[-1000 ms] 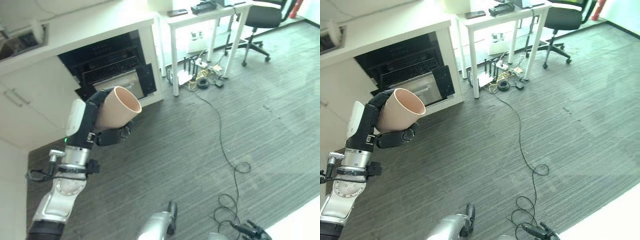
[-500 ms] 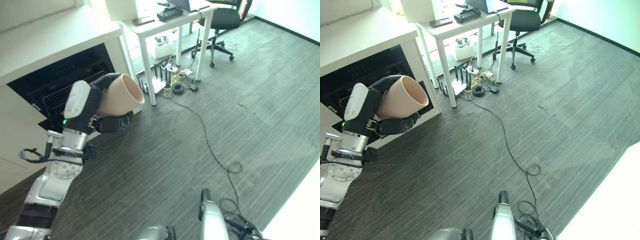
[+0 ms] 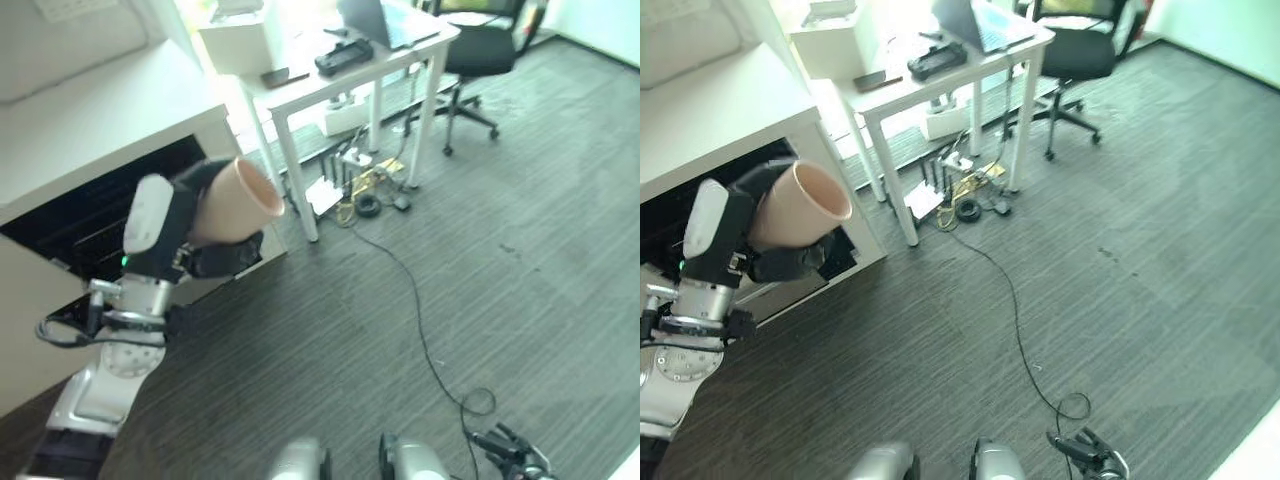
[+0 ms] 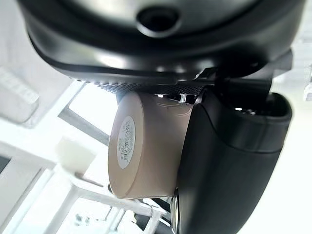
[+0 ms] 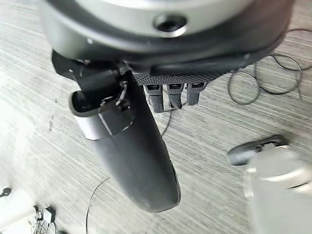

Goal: Place the dishes in the dishwasher.

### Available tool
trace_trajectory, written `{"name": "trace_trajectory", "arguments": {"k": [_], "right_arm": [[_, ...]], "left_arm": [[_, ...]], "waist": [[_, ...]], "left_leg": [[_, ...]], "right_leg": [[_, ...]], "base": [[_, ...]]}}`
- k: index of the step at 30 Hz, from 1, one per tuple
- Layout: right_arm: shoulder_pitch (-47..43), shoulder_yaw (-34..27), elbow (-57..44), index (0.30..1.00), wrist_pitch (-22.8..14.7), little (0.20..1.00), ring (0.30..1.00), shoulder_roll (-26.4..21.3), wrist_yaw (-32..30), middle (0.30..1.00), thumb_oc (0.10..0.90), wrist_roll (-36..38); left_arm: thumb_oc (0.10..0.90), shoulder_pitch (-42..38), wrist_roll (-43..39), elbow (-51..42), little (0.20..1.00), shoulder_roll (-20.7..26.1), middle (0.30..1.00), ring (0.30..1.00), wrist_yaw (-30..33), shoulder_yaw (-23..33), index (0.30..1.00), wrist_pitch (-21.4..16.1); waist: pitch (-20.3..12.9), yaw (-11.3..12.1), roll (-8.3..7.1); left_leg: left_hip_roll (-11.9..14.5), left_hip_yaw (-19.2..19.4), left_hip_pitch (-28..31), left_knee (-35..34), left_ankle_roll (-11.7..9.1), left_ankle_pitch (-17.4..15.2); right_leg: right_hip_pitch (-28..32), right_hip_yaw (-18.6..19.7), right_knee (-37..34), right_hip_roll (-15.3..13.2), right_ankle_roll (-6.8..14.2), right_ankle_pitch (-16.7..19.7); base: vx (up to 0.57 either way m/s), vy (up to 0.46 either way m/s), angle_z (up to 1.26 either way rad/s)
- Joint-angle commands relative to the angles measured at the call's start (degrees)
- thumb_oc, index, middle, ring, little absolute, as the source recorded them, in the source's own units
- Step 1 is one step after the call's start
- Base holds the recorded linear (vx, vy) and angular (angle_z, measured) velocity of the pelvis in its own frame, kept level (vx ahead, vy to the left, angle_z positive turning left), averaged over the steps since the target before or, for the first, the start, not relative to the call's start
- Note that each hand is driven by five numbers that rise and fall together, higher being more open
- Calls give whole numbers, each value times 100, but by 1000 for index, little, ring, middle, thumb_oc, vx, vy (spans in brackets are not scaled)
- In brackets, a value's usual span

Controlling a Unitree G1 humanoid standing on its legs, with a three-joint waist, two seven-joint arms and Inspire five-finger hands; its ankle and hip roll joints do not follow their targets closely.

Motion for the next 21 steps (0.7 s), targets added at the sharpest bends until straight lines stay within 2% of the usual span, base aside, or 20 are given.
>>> {"name": "trace_trajectory", "arguments": {"k": [1,3,5,6,7,9,12,13,14,16,19,21], "right_arm": [[239,167,-163,900,20,900,900,-83,-39,900,800,76],[254,234,-97,900,51,900,900,-76,-63,900,800,122],[297,251,-42,900,-13,900,900,-39,-166,900,800,165],[303,250,-43,900,-18,900,900,-39,-177,900,800,172],[296,200,-42,900,-14,900,900,-12,-345,900,800,231],[312,113,-21,900,-45,900,900,34,-330,900,800,217],[344,112,-82,900,-169,900,900,173,-370,900,800,88],[349,120,-170,900,-176,900,900,266,-412,900,800,148],[348,134,-214,900,-183,900,900,302,-430,900,800,140],[375,209,-356,900,-240,900,900,405,-431,900,800,45],[373,308,-399,900,-255,900,900,442,-410,900,800,17],[342,372,-395,900,-291,900,900,423,-345,900,800,25]], "left_arm": [[400,-404,-457,-268,300,196,300,300,750,878,300,-288],[400,-394,-379,-272,300,121,300,300,828,865,300,-305],[400,-390,-234,-220,300,-58,300,300,803,909,300,-446],[400,-385,-218,-217,300,-75,300,300,809,909,300,-460],[400,-217,61,-159,300,-254,300,300,914,948,300,-675],[400,-144,294,-126,300,-281,300,300,1028,967,300,-835],[400,-189,348,-168,300,-170,300,300,1131,972,300,-802],[400,-259,264,-181,300,-41,300,300,1138,950,300,-705],[400,-306,239,-172,300,11,300,300,1156,907,300,-655],[400,-430,276,-175,300,118,300,300,1225,798,300,-460],[400,-441,261,-203,300,206,300,300,1225,821,300,-266],[400,-439,257,-188,300,260,300,300,1272,835,300,-189]], "waist": [[-193,35,160],[-181,123,286],[-199,203,342],[-206,205,344],[-328,244,415],[-422,268,453],[-534,282,514],[-574,240,561],[-562,204,584],[-528,151,601],[-532,162,614],[-530,145,622]], "left_leg": [[318,-186,556,-1509,-60,234],[510,-397,75,-1509,-239,294],[687,-283,-231,-1509,-375,473],[692,-272,-237,-1509,-378,477],[699,-324,-195,-1509,-367,418],[618,-365,-105,-1509,-300,324],[507,-430,67,-1509,-149,136],[357,-576,264,-1509,57,-51],[288,-633,348,-1509,153,-121],[18,-856,493,-1509,410,-265],[-130,-1021,607,-1509,545,-334],[-176,-1132,667,-1509,572,-373]], "right_leg": [[-230,22,59,-47,679,-195],[-56,89,59,81,688,-370],[102,-27,59,43,708,-502],[103,-33,59,37,710,-507],[218,-60,59,-5,761,-580],[365,-70,59,-38,798,-662],[575,-215,59,-65,823,-708],[733,-368,75,-52,906,-195],[640,-388,418,-57,952,-3],[161,-293,1667,8,1075,397],[-273,-238,2517,-4,1058,595],[-550,-123,2384,49,1004,563]], "base": [[330,200,-27],[248,180,-28],[239,193,-4],[301,363,-22],[254,346,-38],[250,330,-44],[213,242,10],[225,295,31],[183,316,39],[87,204,63],[76,64,73],[51,-55,17]]}}
